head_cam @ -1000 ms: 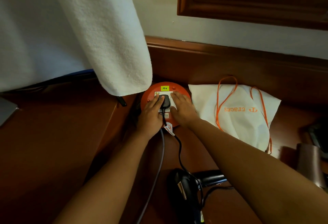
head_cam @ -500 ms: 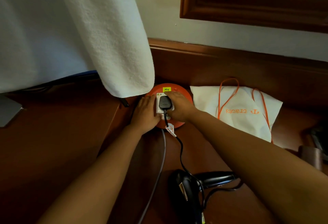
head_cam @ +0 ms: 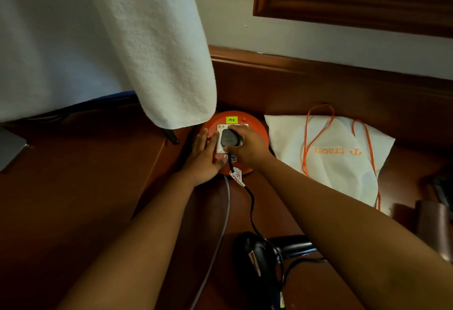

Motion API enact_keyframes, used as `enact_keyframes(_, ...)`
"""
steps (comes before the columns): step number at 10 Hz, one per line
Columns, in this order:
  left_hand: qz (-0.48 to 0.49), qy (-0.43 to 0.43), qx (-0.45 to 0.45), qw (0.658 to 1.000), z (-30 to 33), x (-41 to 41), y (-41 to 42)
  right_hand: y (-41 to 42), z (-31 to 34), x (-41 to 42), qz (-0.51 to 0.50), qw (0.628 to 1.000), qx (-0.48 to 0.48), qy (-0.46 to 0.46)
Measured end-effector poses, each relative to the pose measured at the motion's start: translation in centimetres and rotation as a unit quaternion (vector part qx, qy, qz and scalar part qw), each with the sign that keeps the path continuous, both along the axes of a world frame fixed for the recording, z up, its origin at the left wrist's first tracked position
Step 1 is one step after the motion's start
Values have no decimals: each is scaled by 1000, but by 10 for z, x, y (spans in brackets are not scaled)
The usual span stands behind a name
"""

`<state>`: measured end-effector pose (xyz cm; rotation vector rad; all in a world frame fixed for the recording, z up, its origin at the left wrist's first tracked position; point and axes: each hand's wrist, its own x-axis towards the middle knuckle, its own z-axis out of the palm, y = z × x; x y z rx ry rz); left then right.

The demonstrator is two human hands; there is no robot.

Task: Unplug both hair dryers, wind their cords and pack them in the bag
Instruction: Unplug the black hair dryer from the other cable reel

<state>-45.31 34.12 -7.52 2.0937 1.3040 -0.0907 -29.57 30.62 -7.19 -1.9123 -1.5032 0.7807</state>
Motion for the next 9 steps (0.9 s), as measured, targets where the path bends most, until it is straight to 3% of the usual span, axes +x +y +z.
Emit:
enact_keyframes(6, 7, -10, -4, 1000, -7, -2, 1, 0, 9, -4, 14, 999, -6, -46)
enact_keyframes(7, 6, -16, -4, 1000, -9, -2, 1, -1, 9, -6, 13, 999, -3, -31)
enact_keyframes(9, 12, -32, -7, 999, -13, -3, 1, -10, 12, 8, -34, 994, 59, 81)
